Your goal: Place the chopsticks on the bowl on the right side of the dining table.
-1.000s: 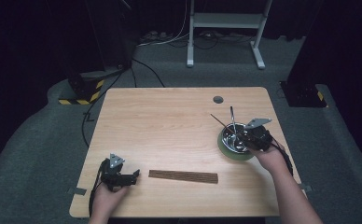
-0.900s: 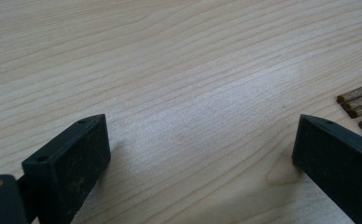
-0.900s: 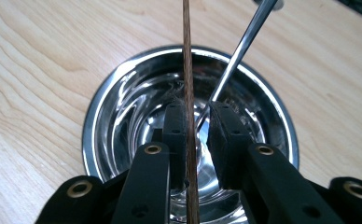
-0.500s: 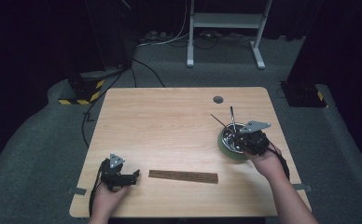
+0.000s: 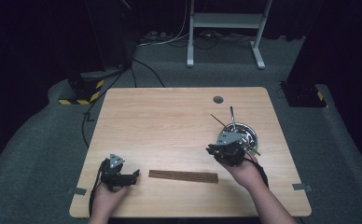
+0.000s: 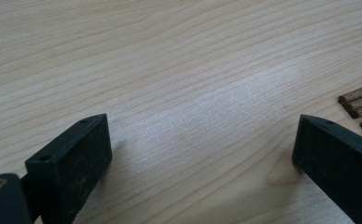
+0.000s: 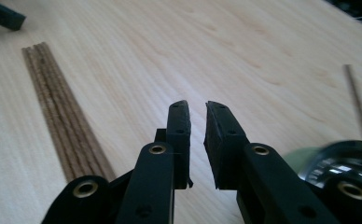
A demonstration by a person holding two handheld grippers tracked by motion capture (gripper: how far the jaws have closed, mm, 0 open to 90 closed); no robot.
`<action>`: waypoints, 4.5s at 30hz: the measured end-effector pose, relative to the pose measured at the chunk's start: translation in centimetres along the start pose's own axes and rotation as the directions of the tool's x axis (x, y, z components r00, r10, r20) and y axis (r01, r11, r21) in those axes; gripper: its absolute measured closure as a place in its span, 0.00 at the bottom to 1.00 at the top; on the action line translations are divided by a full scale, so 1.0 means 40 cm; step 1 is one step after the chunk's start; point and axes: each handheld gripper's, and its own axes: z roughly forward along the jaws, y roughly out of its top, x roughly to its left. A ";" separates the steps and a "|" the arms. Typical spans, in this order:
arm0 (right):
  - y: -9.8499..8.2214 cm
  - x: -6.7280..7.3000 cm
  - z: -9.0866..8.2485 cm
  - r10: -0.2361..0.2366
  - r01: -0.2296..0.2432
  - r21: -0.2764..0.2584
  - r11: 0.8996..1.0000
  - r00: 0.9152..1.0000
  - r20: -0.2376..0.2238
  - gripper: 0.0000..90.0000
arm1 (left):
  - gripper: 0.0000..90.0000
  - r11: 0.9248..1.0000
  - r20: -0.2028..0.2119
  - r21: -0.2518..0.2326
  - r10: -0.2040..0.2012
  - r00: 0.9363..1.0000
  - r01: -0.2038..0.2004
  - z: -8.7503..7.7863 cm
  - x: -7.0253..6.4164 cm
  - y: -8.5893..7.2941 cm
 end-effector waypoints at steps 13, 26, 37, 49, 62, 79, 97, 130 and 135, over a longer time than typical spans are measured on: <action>-0.012 0.116 0.113 -0.055 0.063 0.067 0.996 0.992 -0.115 0.89 | 0.05 1.000 0.001 0.001 0.001 1.000 -0.001 0.000 0.000 0.000; -0.016 0.166 0.165 -0.069 0.083 0.082 0.993 0.985 -0.156 0.88 | 0.05 1.000 0.001 0.002 0.002 1.000 -0.002 0.000 0.000 0.000; -0.021 0.173 0.186 -0.051 0.066 0.092 0.994 0.986 -0.160 0.86 | 0.05 1.000 0.002 -0.001 -0.009 1.000 0.009 0.000 -0.001 0.000; -0.020 0.168 0.182 -0.047 0.062 0.096 0.993 0.987 -0.154 0.85 | 0.05 1.000 0.002 -0.003 -0.011 1.000 0.011 0.001 -0.001 0.000; -0.026 0.161 0.186 -0.040 0.055 0.098 0.994 0.988 -0.150 0.86 | 0.05 1.000 0.002 -0.003 -0.011 1.000 0.011 0.001 -0.001 0.000; -0.029 0.147 0.190 -0.019 0.033 0.100 0.994 0.991 -0.133 0.85 | 0.05 1.000 0.002 -0.003 -0.010 1.000 0.010 0.001 -0.001 0.000; -0.039 0.150 0.178 -0.013 0.028 0.095 0.995 0.989 -0.150 0.86 | 0.05 1.000 0.002 -0.003 -0.011 1.000 0.011 0.001 -0.001 0.000; -0.043 0.145 0.176 -0.017 0.031 0.104 0.994 0.990 -0.138 0.85 | 0.05 1.000 0.003 0.000 -0.004 1.000 0.004 0.000 0.000 0.000; -0.042 0.144 0.190 -0.025 0.039 0.112 0.993 0.991 -0.128 0.87 | 0.05 1.000 0.003 0.001 -0.003 1.000 0.003 0.000 0.001 0.000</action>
